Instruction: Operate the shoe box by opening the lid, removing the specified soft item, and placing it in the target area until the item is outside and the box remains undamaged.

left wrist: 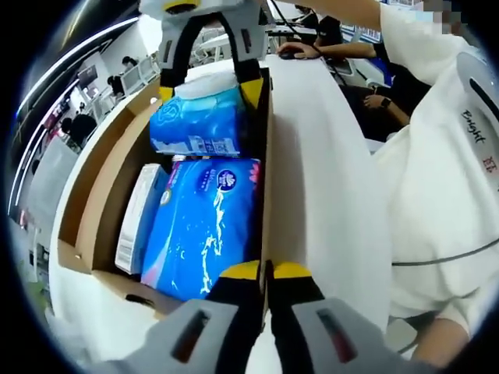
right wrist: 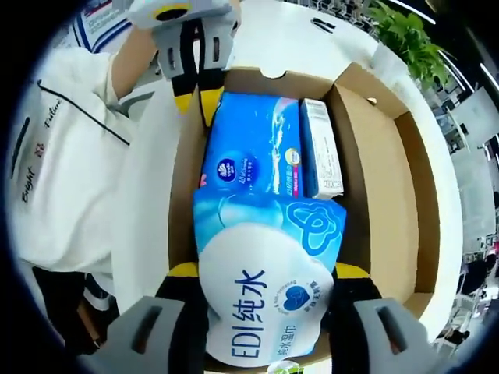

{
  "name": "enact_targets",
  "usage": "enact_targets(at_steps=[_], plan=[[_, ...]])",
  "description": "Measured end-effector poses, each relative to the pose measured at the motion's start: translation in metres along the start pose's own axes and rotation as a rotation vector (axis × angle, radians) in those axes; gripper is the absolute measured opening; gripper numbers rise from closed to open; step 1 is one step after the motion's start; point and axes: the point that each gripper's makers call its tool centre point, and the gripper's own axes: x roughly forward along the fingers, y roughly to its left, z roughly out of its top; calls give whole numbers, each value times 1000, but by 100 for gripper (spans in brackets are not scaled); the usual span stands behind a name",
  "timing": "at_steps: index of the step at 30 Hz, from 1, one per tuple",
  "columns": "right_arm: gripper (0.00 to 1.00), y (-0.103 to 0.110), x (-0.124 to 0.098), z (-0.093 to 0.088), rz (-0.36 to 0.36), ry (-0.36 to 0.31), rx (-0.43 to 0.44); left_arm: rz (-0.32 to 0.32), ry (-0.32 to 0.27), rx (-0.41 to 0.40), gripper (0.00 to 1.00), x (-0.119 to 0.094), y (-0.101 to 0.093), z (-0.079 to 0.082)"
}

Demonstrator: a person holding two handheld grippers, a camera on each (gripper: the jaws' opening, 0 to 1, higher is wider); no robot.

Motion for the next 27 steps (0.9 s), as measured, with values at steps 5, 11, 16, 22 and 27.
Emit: enact_targets(at_steps=[5,11,16,22,27], plan=[[59,3,-5,0,-10,66,-38,20,20,-8,4,1,2,0],[59,10,-3,-5,8,145,-114,21,25,-17,6,-2,4,-1],[59,6,-6,-2,9,131,-108,39,8,-17,8,-9,6,3],[59,10,-8,5,30,155,-145,64,36,-29,7,-10,7,-3],[59,6,-30,13,7,154,-165,72,43,-38,7,-10,7,-3]])
